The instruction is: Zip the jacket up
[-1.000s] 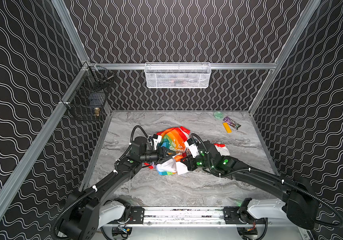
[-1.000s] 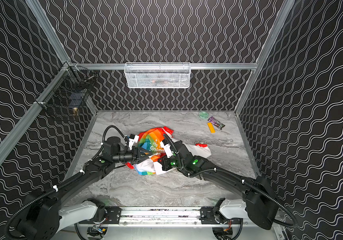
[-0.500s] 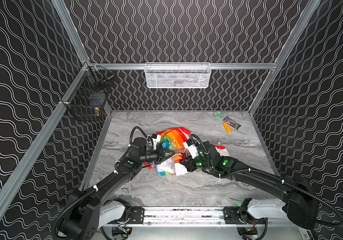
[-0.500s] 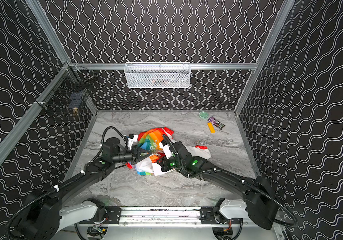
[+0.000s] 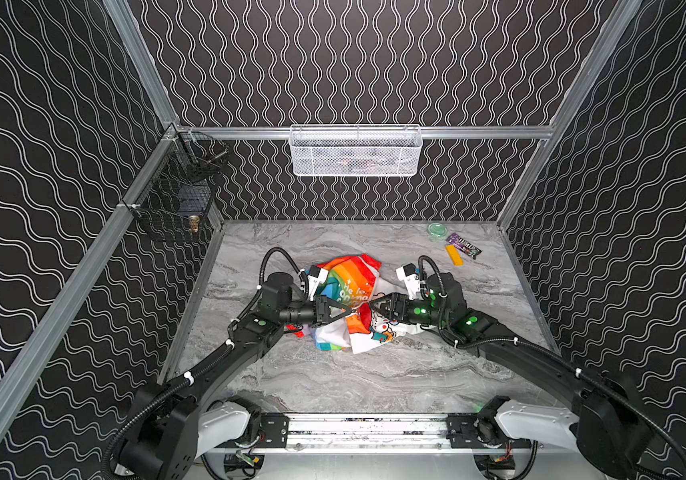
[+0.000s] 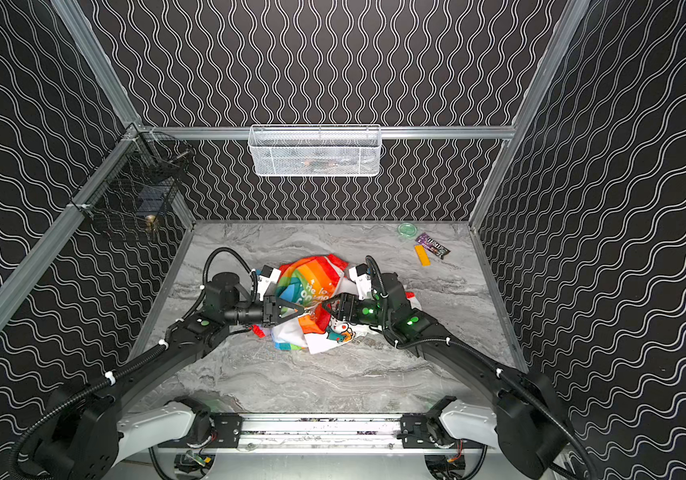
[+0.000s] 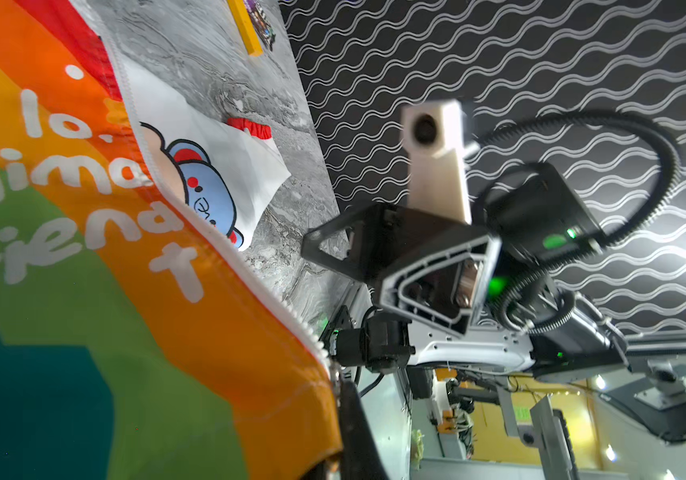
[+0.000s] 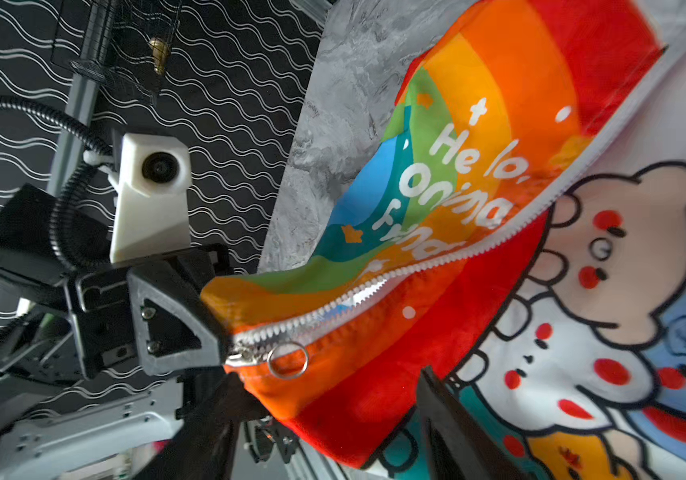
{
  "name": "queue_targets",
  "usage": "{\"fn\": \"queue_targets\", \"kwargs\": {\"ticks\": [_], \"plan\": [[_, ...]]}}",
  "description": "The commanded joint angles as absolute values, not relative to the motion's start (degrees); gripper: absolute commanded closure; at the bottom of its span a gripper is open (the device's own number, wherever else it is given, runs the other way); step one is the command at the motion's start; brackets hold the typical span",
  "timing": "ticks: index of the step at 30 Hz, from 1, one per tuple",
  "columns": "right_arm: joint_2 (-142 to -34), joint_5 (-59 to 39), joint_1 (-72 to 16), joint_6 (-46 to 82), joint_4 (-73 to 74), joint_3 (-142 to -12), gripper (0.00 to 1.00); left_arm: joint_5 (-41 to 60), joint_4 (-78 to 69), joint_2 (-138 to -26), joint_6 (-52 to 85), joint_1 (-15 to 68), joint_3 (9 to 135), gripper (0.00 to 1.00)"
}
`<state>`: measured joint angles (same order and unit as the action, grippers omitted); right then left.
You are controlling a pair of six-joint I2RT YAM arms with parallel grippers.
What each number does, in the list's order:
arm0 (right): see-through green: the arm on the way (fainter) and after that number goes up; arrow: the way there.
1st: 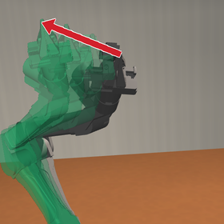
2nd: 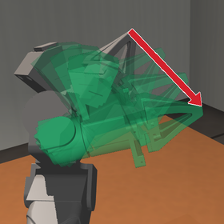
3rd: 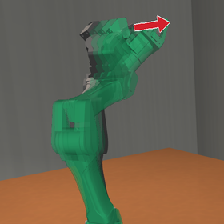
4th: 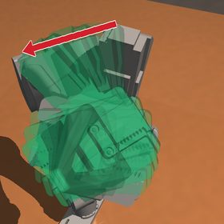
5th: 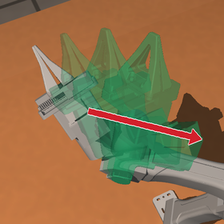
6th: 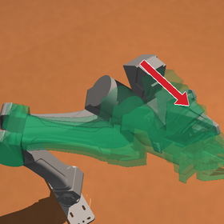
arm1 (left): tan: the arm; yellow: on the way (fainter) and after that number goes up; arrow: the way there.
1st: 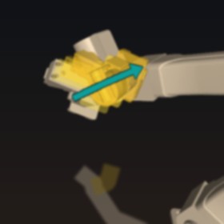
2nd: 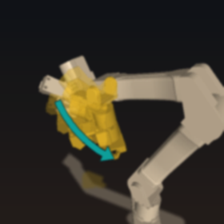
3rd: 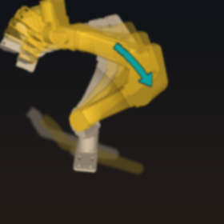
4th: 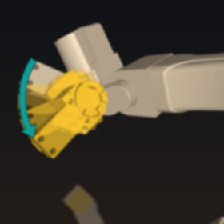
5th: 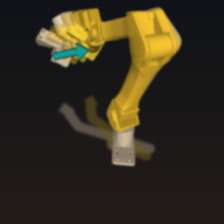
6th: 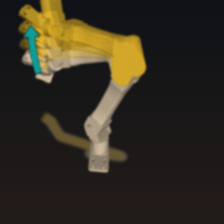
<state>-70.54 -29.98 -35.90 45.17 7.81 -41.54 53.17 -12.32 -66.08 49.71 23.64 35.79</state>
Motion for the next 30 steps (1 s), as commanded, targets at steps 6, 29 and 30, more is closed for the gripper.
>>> {"fn": "queue_targets", "kwargs": {"ticks": [6,29,30], "plan": [[-76.11,-42.04,-35.75,62.42,31.99,-37.25,0.43,56.15,-12.95,-65.21,45.72,23.48,35.82,1.00],[-80.84,-42.07,-38.39,70.79,47.15,-33.12,0.58,55.87,-15.99,-65.32,48.25,23.47,34.94,1.00],[-80.17,-41.85,-38.32,70.22,45.97,-33.21,0.58,55.95,-16.00,-65.54,48.22,23.47,34.94,1.00]]}}
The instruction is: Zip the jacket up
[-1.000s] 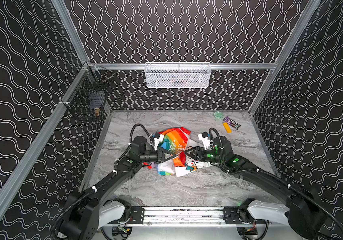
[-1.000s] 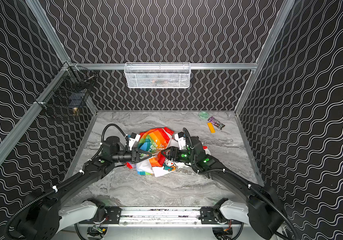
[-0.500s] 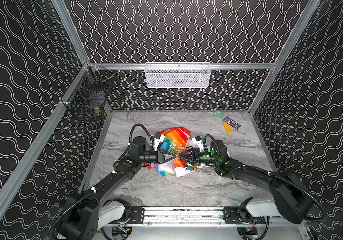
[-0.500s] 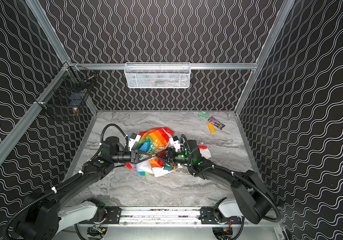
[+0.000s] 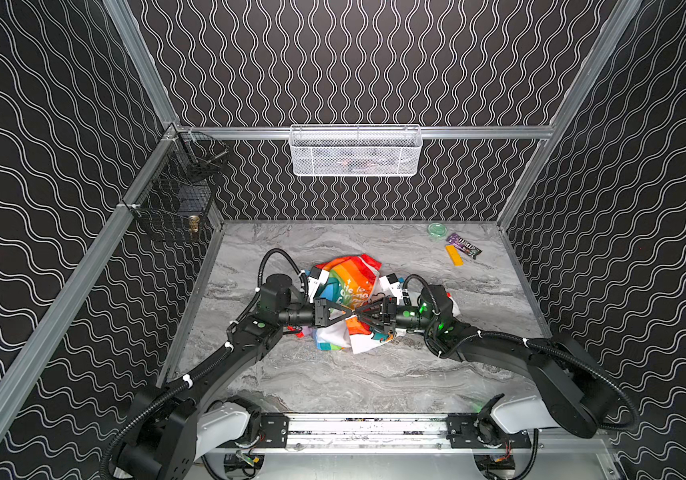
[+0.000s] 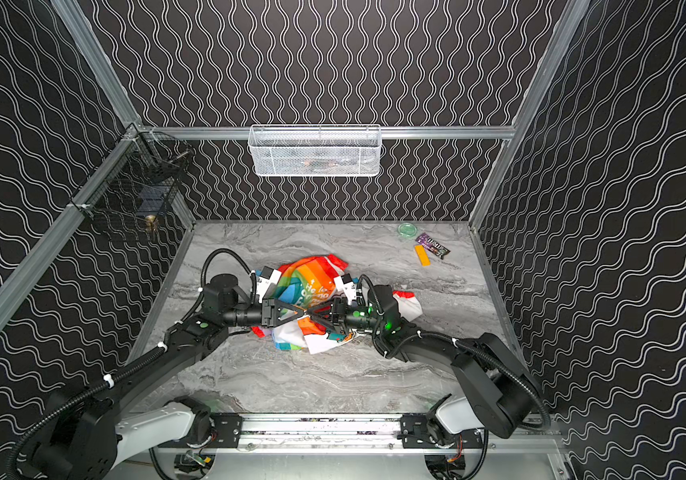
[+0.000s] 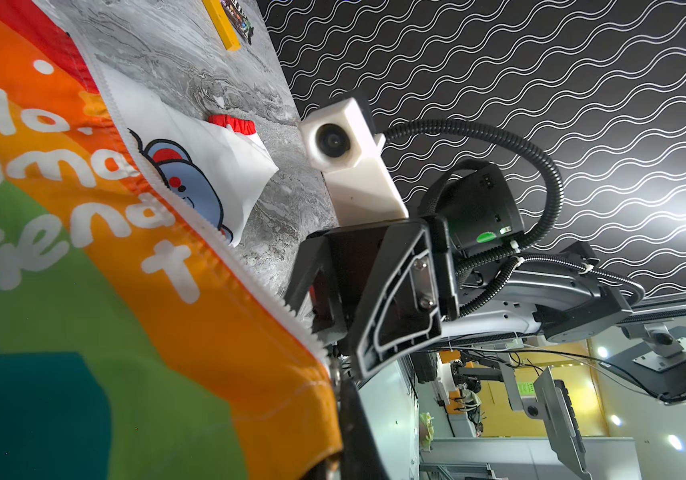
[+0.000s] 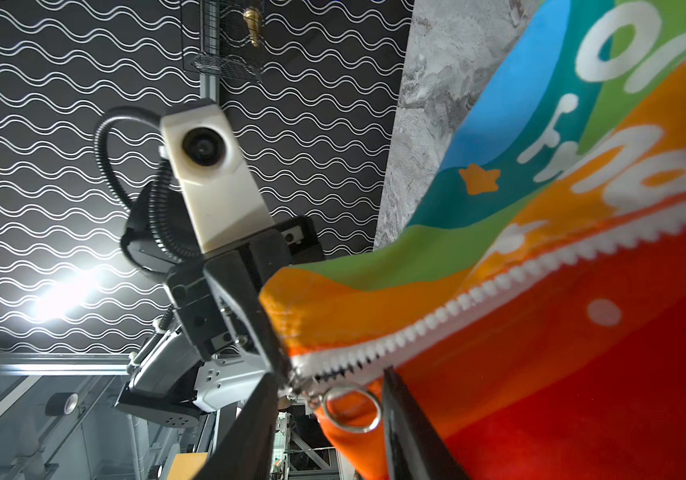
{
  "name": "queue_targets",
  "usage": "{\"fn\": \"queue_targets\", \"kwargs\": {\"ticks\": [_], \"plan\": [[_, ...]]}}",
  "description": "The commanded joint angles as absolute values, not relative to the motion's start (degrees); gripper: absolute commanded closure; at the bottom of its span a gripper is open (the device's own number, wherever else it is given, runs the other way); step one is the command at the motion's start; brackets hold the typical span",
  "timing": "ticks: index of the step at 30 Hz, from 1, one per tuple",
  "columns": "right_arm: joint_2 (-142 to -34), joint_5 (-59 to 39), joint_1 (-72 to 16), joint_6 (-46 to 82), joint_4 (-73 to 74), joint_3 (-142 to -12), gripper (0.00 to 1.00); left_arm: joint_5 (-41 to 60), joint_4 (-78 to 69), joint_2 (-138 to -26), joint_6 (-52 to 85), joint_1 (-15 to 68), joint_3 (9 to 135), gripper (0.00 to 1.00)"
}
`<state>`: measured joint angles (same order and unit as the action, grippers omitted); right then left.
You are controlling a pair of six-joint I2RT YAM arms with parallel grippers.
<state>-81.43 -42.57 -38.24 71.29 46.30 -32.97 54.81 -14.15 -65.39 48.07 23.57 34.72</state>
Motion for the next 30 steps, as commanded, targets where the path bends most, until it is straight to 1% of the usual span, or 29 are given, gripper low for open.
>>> {"fn": "queue_targets", "kwargs": {"ticks": [1,13,21,25,30], "plan": [[-79.84,-41.67,-38.37,69.88,45.16,-33.22,0.59,56.02,-15.97,-65.57,48.30,23.47,34.89,1.00],[-77.88,-40.56,-38.15,68.00,40.65,-33.05,0.71,55.89,-15.53,-65.64,48.05,23.47,35.07,1.00],[-77.68,-41.09,-37.79,68.10,40.66,-32.91,0.78,55.96,-15.17,-66.25,47.81,23.46,35.49,1.00],[-77.95,-41.48,-37.79,67.86,40.91,-33.16,0.79,55.94,-15.98,-66.34,48.34,23.46,35.16,1.00],[-78.79,-42.49,-37.80,68.88,43.17,-32.85,0.77,55.90,-15.64,-66.34,48.17,23.47,35.42,1.00]]}}
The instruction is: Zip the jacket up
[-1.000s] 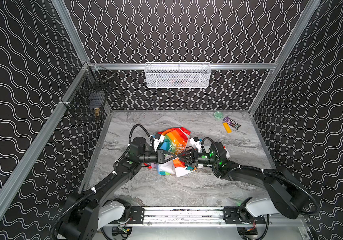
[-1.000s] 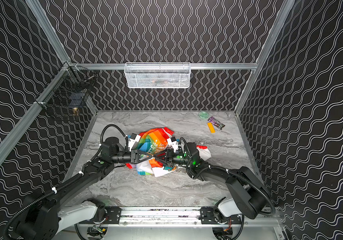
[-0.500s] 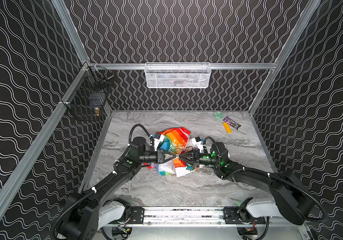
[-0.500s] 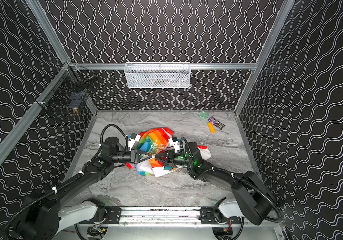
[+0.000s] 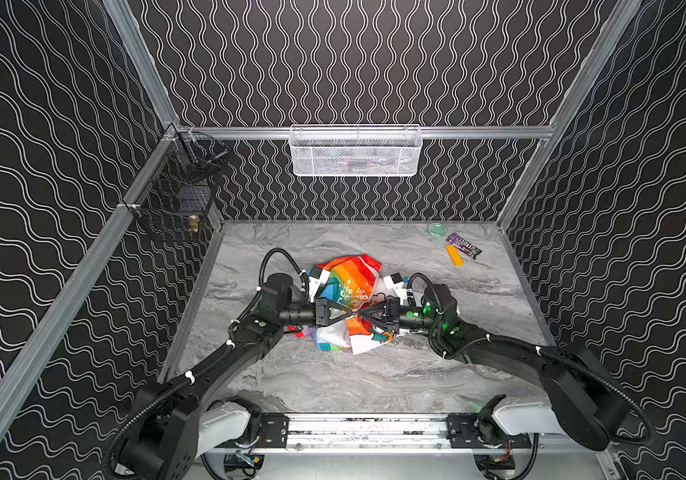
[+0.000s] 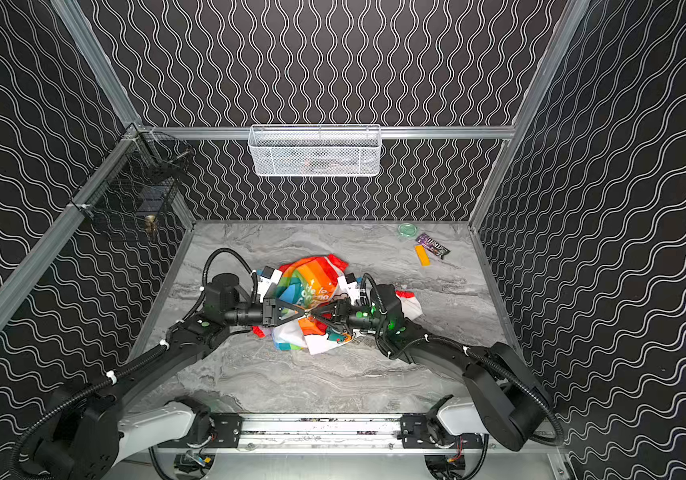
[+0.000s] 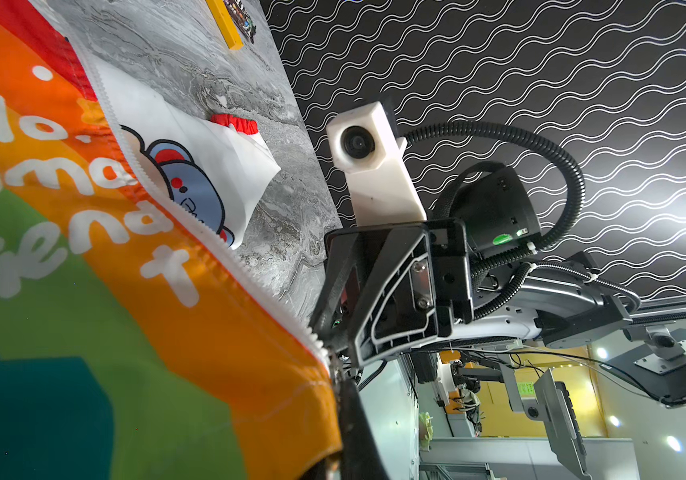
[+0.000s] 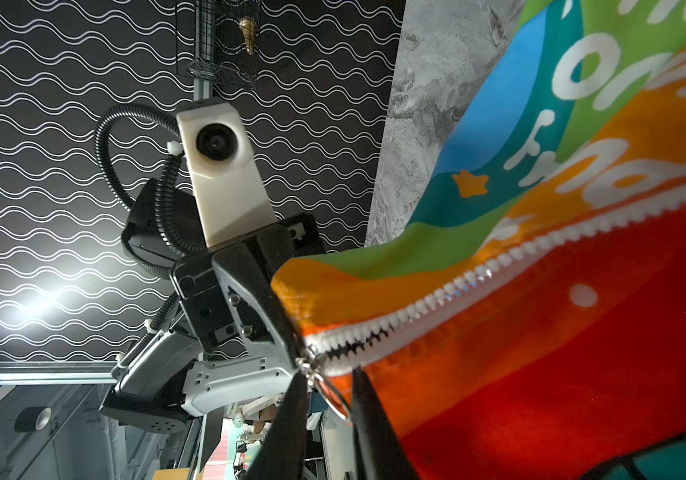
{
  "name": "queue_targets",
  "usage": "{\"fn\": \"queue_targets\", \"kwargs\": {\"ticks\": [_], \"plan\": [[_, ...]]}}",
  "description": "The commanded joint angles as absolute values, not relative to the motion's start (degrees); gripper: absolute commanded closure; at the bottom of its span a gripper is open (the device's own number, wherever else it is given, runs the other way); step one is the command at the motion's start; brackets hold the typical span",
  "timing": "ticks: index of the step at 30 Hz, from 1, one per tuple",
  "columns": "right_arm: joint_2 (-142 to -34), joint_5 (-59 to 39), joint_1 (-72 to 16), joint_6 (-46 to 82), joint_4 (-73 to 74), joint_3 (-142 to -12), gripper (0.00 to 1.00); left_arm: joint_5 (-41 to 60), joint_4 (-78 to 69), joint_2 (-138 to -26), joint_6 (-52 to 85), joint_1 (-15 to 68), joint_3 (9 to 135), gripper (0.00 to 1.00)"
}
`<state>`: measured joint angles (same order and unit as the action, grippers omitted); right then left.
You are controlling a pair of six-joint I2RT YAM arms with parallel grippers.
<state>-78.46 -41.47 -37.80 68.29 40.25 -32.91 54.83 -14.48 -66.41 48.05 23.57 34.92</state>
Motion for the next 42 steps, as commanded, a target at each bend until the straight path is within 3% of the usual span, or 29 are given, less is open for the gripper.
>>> {"fn": "queue_targets", "kwargs": {"ticks": [1,8,18,31,42], "plan": [[-78.96,-42.69,-37.79,69.22,43.80,-32.74,0.77,55.90,-15.57,-66.36,48.21,23.43,35.42,1.00],[-79.02,-43.25,-37.92,70.30,46.26,-32.08,0.75,55.82,-15.22,-66.44,48.07,23.47,35.68,1.00],[-77.16,-43.09,-37.89,70.01,45.22,-31.82,0.81,55.63,-16.52,-66.75,49.01,23.46,35.32,1.00],[-79.01,-43.82,-38.73,69.87,45.94,-32.25,0.73,55.49,-16.61,-66.62,49.24,23.47,35.42,1.00],[-77.55,-43.18,-39.12,68.56,43.27,-32.12,0.81,55.59,-17.67,-67.21,49.90,23.47,35.18,1.00]]}}
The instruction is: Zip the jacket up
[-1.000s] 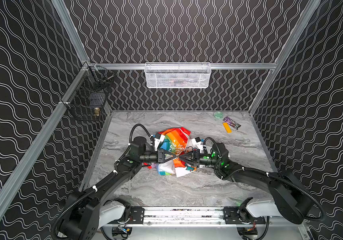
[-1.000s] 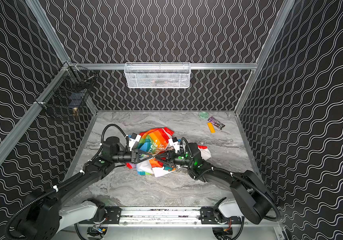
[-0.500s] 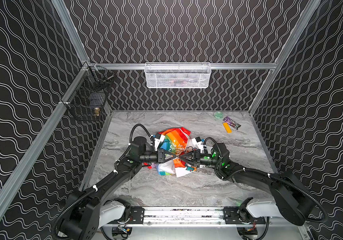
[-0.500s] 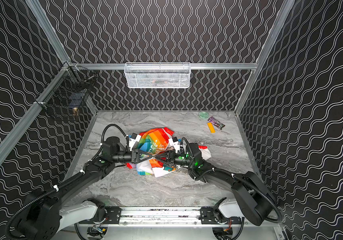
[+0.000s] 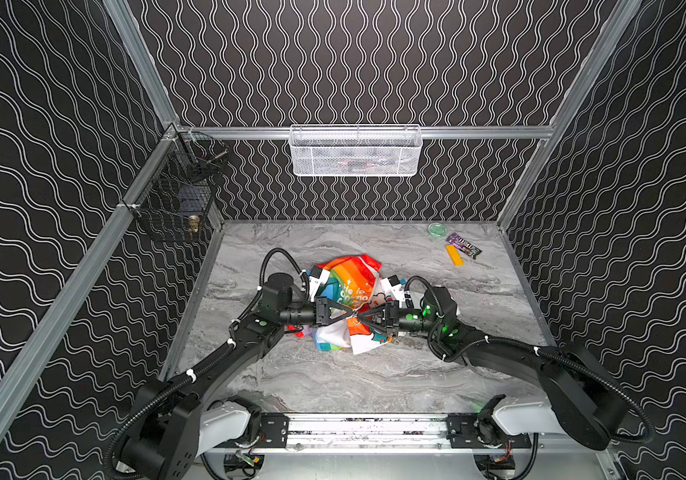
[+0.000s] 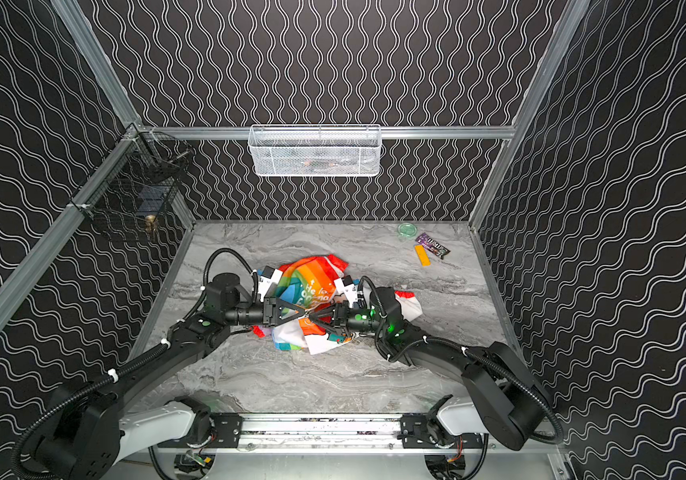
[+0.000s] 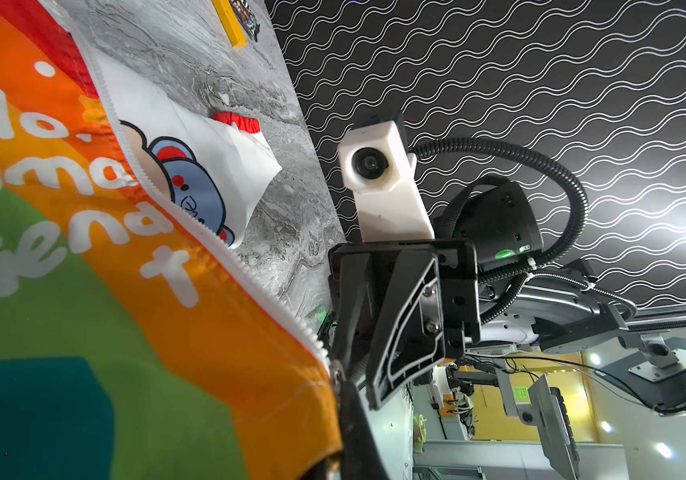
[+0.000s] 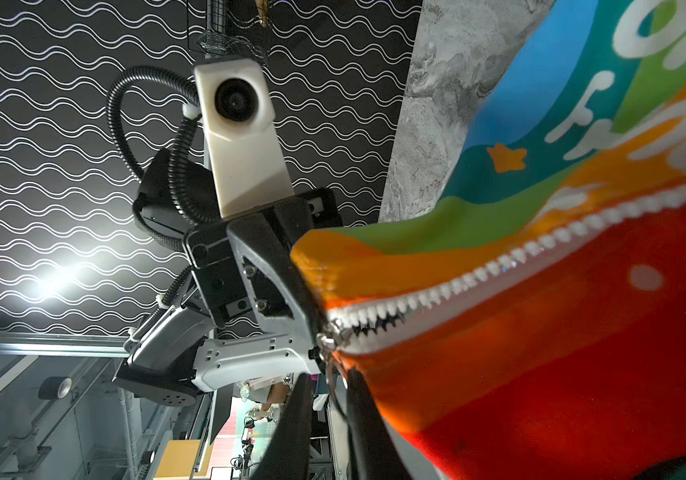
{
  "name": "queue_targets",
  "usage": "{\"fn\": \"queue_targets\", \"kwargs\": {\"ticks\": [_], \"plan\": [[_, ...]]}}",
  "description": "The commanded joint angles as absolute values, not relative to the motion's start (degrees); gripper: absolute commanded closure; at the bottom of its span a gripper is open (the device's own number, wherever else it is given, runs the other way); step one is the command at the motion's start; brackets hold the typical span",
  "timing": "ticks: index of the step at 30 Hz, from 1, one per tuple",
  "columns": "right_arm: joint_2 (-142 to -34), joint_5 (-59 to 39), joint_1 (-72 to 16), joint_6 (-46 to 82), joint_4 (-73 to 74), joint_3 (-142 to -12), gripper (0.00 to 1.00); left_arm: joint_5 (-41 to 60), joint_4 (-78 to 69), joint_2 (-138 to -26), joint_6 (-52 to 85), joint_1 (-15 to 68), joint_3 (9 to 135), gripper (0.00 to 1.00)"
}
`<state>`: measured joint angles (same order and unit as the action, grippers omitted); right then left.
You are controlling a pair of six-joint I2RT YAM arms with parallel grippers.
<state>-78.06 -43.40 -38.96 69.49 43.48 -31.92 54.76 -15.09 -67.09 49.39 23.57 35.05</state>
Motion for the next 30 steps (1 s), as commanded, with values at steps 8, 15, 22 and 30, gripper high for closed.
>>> {"fn": "queue_targets", "kwargs": {"ticks": [8,15,22,30], "plan": [[-77.32,-43.36,-39.15,67.45,41.40,-32.83,0.78,55.48,-17.67,-67.06,49.91,23.46,35.24,1.00],[-78.22,-43.92,-39.64,67.35,41.35,-33.53,0.78,55.46,-17.86,-67.22,49.98,23.47,35.24,1.00],[-77.24,-43.34,-39.47,65.55,37.30,-34.00,0.89,55.86,-17.97,-67.38,50.23,23.46,35.26,1.00],[-74.77,-40.39,-36.66,58.88,25.13,-36.50,1.00,56.19,-15.54,-66.63,48.88,23.38,35.15,1.00]]}}
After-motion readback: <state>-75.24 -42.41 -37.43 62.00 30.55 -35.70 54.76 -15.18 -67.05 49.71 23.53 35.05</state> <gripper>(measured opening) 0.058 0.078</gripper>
